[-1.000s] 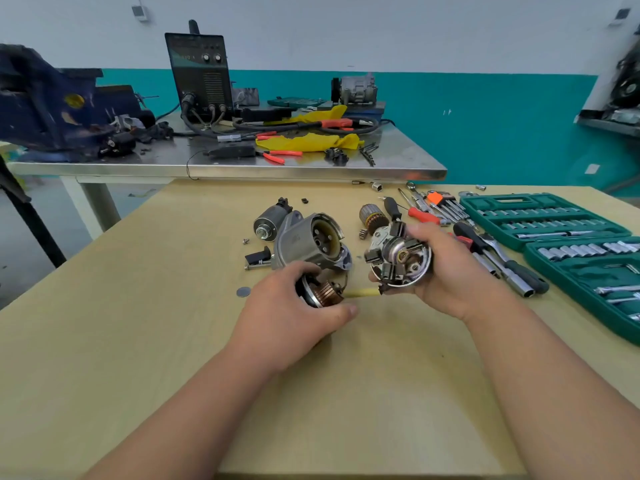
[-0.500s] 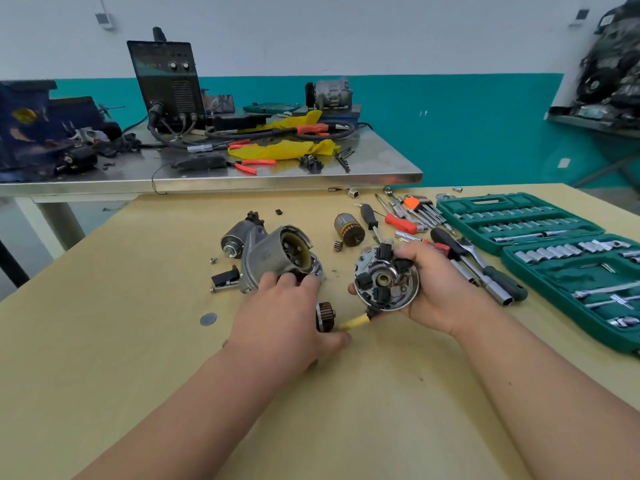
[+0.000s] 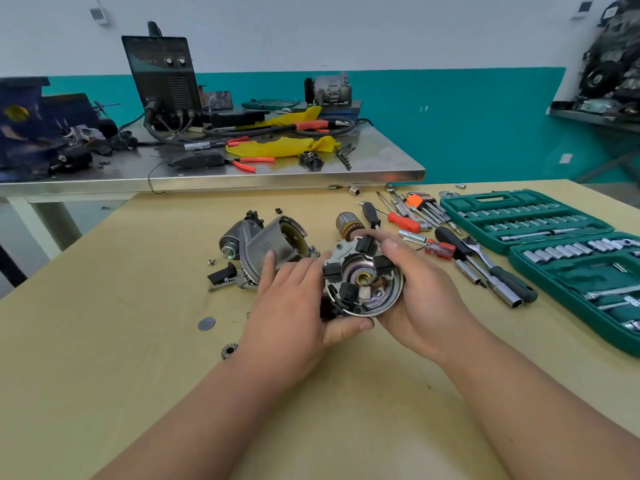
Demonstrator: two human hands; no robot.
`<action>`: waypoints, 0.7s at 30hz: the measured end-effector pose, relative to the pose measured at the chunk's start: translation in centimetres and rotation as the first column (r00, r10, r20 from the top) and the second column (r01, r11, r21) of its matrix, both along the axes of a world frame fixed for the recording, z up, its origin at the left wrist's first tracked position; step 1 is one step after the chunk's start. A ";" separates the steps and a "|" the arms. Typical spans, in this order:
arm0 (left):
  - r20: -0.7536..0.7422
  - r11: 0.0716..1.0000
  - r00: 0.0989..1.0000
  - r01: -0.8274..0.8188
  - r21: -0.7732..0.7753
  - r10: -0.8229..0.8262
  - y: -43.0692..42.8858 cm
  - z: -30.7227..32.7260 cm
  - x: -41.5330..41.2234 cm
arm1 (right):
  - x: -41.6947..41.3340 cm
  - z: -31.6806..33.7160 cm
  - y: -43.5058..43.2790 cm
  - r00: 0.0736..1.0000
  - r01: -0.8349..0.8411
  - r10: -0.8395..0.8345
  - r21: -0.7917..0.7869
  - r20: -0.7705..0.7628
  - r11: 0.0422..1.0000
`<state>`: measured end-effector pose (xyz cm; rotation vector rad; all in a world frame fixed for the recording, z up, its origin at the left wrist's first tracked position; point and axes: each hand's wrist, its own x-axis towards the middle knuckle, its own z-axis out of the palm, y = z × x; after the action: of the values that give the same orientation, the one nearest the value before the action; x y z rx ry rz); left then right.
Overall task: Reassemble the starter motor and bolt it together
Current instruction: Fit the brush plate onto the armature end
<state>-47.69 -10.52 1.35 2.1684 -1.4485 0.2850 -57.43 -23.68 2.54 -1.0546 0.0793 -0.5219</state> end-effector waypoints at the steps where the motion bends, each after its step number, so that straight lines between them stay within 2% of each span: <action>1: -0.042 0.998 0.998 0.045 -0.050 -0.047 0.2 -0.1 0.1 | -0.1 0.1 0.2 1.000 -0.006 0.006 -0.036 -0.004 0.999; 3: -0.107 0.980 0.984 0.122 -0.157 -0.140 0.5 -0.6 0.2 | -0.5 0.3 0.3 0.999 0.009 -0.016 -0.184 -0.039 0.983; 4: -0.137 0.967 0.975 0.143 -0.210 -0.174 0.6 -0.8 0.2 | -0.7 0.3 0.4 0.997 0.034 -0.054 -0.311 -0.055 0.950; 5: -0.163 0.956 0.966 0.155 -0.249 -0.199 0.7 -0.8 0.3 | -0.9 0.5 0.5 0.993 0.070 -0.108 -0.458 -0.056 0.886; 7: -0.201 0.944 0.951 0.175 -0.278 -0.235 0.7 -0.7 0.4 | -1.4 0.9 0.6 0.978 0.147 -0.209 -0.704 -0.003 0.695; 9: -0.221 0.947 0.946 0.176 -0.267 -0.238 0.8 -0.6 0.6 | -1.6 1.3 0.5 0.960 0.201 -0.270 -0.840 0.068 0.503; 11: -0.240 0.952 0.942 0.170 -0.253 -0.233 0.8 -0.4 0.5 | -1.8 1.4 0.3 0.950 0.220 -0.295 -0.895 0.106 0.388; 16: -0.303 0.943 0.921 0.155 -0.294 -0.246 0.9 -0.2 -0.2 | -1.9 1.7 0.4 0.948 0.168 -0.314 -0.914 0.048 0.369; 21: -0.461 0.879 0.809 0.136 -0.456 -0.364 1.1 0.3 -1.2 | -1.8 3.6 0.4 0.927 0.213 -0.365 -0.916 0.080 0.340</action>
<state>-48.89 -9.38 1.64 1.5216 -1.2009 -0.1162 -59.20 -23.29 6.10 -2.2437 0.1086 -0.8609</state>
